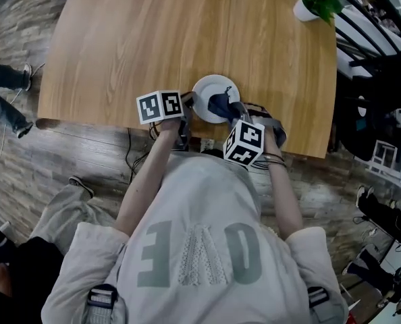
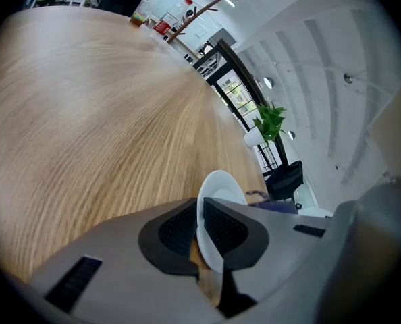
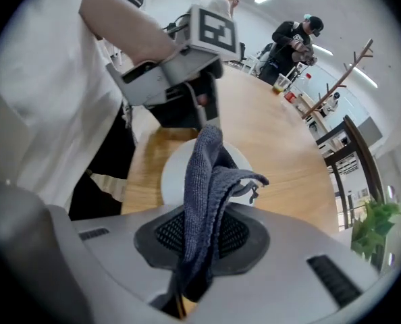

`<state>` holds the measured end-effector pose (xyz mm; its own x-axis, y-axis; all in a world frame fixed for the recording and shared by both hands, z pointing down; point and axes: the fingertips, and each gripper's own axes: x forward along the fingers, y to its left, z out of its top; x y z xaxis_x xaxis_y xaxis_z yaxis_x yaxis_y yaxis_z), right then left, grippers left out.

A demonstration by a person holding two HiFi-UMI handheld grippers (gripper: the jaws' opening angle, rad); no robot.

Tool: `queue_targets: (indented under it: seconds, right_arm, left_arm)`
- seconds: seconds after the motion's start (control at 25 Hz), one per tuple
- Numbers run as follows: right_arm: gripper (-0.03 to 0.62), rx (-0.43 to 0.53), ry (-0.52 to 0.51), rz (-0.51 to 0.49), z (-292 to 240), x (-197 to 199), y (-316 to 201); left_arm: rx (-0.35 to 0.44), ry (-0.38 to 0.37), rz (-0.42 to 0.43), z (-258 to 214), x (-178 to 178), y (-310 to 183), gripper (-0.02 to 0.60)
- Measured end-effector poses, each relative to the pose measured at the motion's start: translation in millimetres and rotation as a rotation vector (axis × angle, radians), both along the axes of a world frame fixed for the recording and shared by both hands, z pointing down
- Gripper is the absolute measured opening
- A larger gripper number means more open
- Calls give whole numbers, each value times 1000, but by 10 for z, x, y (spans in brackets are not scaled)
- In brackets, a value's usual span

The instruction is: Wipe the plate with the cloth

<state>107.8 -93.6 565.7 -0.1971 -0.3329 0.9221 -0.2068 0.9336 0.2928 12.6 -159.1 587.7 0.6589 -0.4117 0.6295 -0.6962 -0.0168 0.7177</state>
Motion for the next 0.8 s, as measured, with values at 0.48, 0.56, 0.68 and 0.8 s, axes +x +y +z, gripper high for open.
queue_targets:
  seconds: [0.48, 0.56, 0.68, 0.8]
  right_arm:
    - [57, 131, 160, 14, 129, 100, -983]
    - [57, 146, 170, 2, 123, 96, -936]
    - [57, 143, 181, -29, 127, 80, -803]
    - [57, 101, 175, -69, 165, 13, -578]
  left_arm:
    - [0, -2, -5, -2, 17, 4, 37]
    - [-2, -1, -10, -7, 12, 2, 37]
    - [-4, 5, -17, -7, 13, -12, 37]
    - [-2, 3, -19, -9, 9, -20, 37]
